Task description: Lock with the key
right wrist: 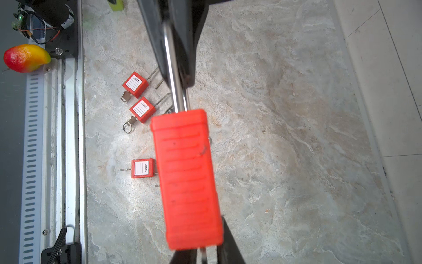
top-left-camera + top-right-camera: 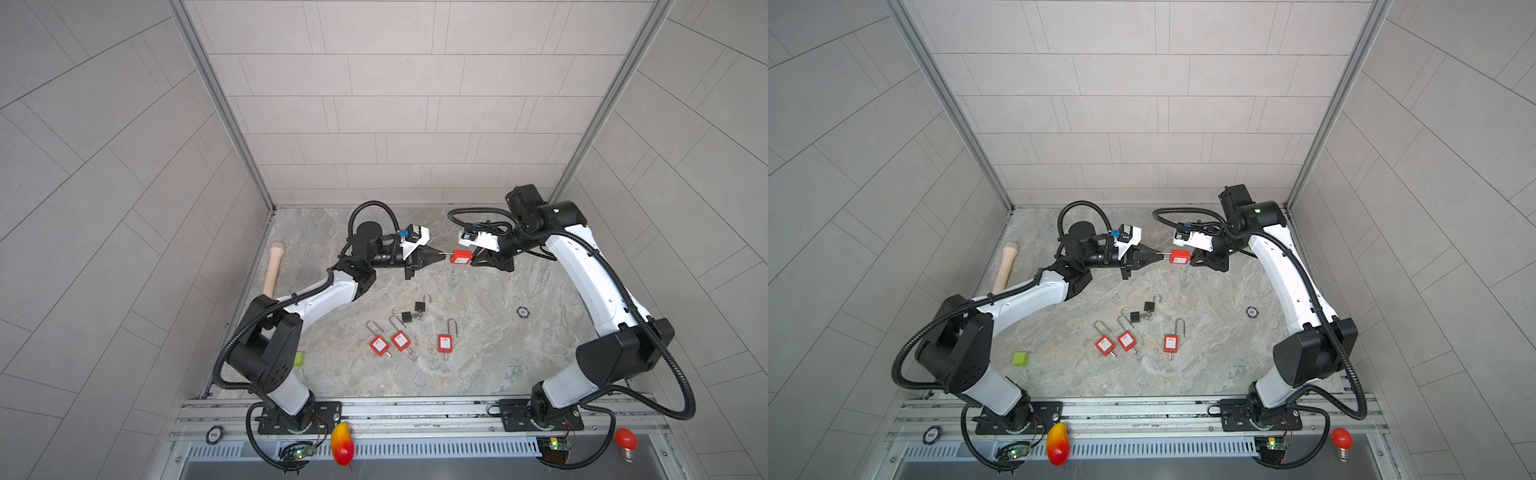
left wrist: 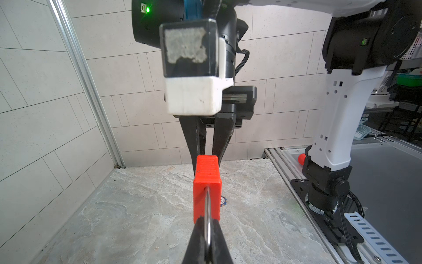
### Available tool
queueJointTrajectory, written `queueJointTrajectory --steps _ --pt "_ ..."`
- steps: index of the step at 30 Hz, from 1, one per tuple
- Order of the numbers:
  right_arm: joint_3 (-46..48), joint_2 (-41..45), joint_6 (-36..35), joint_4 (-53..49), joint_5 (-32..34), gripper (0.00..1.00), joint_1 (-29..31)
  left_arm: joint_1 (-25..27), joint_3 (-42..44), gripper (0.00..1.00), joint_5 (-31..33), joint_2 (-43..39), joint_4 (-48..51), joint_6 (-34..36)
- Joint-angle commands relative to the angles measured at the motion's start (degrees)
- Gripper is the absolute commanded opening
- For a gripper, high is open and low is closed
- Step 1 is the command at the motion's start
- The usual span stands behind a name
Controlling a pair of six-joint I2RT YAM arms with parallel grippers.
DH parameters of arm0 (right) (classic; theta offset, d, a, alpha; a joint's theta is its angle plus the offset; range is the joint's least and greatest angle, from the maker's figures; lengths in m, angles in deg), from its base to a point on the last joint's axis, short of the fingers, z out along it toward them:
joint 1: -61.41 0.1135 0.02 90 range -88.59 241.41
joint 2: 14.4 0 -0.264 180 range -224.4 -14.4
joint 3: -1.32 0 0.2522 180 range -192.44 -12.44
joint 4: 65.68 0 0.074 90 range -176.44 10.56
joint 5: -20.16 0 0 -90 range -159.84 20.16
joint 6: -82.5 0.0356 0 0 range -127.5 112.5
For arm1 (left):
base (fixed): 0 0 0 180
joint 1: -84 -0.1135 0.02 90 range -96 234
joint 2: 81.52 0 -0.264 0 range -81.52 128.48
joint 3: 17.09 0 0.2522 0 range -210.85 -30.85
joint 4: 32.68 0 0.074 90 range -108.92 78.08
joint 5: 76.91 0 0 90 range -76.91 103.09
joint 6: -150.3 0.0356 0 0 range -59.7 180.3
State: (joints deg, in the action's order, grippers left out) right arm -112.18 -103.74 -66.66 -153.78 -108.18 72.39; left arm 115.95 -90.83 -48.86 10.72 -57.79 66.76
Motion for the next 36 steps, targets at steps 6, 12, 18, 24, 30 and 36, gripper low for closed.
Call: queueJointTrajectory --steps 6,12,18,24,30,36 --pt "1.92 3.37 -1.79 0.63 0.25 0.18 0.36 0.28 -0.97 0.0 -0.83 -1.28 -1.03 1.1" --pt "1.93 3.27 -2.82 0.34 0.66 0.17 0.72 0.32 -0.74 0.0 -0.79 -1.46 -0.99 1.1" --pt "2.03 3.23 -3.6 0.53 0.64 0.11 0.79 0.36 -0.39 0.0 -0.72 -1.63 -0.77 1.25" --pt "2.03 3.12 -4.37 0.26 0.99 0.06 0.88 0.31 -0.28 0.0 -0.62 -1.73 -0.2 1.67" --pt "2.84 3.16 -5.62 0.51 2.43 0.01 1.06 0.24 -0.31 0.0 -0.39 -1.73 -0.15 1.73" --pt "4.65 3.65 -6.27 2.54 4.36 0.0 0.98 -0.52 0.19 0.0 0.32 -2.2 -0.86 0.32"
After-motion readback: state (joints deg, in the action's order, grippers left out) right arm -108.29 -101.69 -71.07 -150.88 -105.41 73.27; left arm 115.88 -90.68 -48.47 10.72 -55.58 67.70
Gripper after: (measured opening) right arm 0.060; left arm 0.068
